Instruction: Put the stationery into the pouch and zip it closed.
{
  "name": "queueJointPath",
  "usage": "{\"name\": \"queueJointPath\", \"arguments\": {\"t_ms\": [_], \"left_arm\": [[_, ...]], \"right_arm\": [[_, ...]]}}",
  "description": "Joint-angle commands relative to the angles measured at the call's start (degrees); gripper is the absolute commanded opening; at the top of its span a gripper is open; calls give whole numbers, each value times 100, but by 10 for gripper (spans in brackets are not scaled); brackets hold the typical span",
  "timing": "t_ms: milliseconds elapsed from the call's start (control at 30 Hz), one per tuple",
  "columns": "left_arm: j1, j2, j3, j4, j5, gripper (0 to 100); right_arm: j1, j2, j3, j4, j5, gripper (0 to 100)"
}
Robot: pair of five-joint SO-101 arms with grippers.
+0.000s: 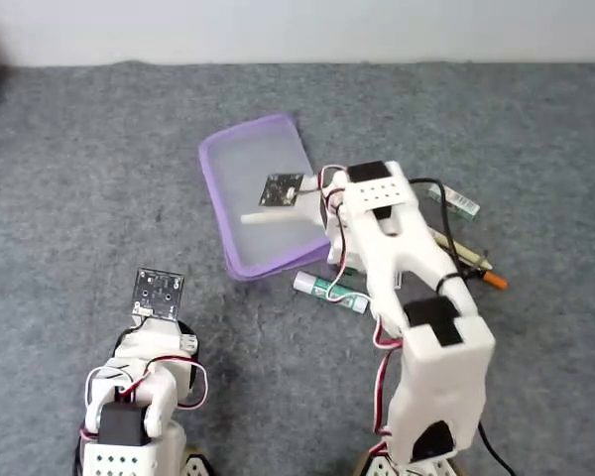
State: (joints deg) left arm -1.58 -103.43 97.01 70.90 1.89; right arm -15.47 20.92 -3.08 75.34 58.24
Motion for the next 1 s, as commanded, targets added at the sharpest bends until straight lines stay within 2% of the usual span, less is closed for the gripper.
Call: {"name": "queueJointPath", "arguments": {"t_ms": [0, 600, 967], "left_arm": [[-26, -44, -48, 18, -70, 14], [-26, -44, -48, 18, -70, 14], [-26, -44, -48, 18, -70, 14]], "right_arm": [[136, -884, -123, 233, -308, 9], [330, -3380, -123, 312, -1284, 9], [321, -4057, -123, -558, -2110, 9]]}}
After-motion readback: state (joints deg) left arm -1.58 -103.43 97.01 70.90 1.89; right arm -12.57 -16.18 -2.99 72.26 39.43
